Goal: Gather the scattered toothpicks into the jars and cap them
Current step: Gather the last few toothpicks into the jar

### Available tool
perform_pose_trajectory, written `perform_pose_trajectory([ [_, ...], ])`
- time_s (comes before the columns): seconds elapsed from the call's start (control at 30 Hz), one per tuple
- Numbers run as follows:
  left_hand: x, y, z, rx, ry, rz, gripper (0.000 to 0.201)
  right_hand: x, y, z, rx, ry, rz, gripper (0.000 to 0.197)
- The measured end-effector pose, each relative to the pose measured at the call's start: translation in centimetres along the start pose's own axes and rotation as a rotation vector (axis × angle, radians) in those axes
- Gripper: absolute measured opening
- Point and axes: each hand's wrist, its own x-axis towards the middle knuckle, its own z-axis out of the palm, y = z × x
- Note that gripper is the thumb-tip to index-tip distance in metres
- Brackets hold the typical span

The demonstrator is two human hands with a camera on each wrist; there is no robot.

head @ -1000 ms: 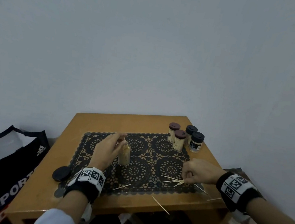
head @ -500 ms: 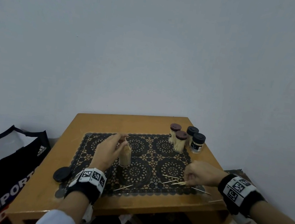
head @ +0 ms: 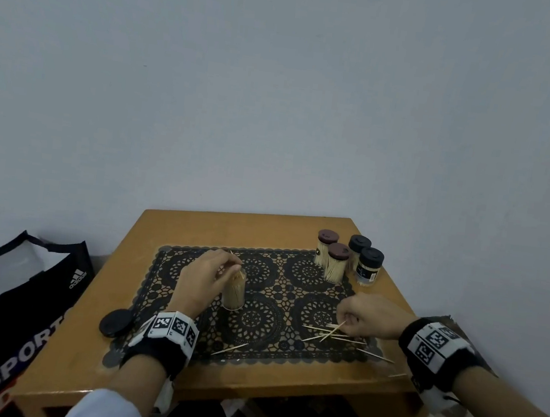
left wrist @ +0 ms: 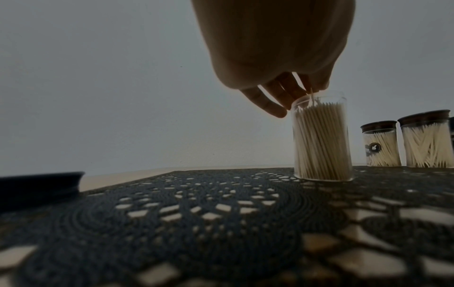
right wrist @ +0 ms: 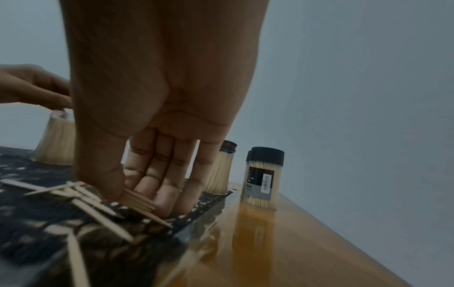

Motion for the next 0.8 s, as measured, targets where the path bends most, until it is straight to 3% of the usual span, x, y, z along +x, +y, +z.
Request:
perform_pose_trajectory([
  [0.17,-0.1,0.0,-0.1,0.013,0.028,0.031,0.01,1.7,-0.3,-1.0,0.059,0.04,0.01,0.013],
  [0.47,0.0,0.1,0.0,0.002,0.031,-0.058,0.027,4.6,-1.5,-2.3,0.146,0.023,0.034,0.008],
  [0.67,-0.1,0.2,-0.2,0.034,0.029,-0.039,0.011,7.4,-2.9,-4.5,0.438,0.136,-0.002,0.009],
  [0.8,0.0,0.2,-0.2,0.065,0.032,-0.008,0.005,9.2,-5.7,-6.3,0.481,0.233,-0.041,0.01],
])
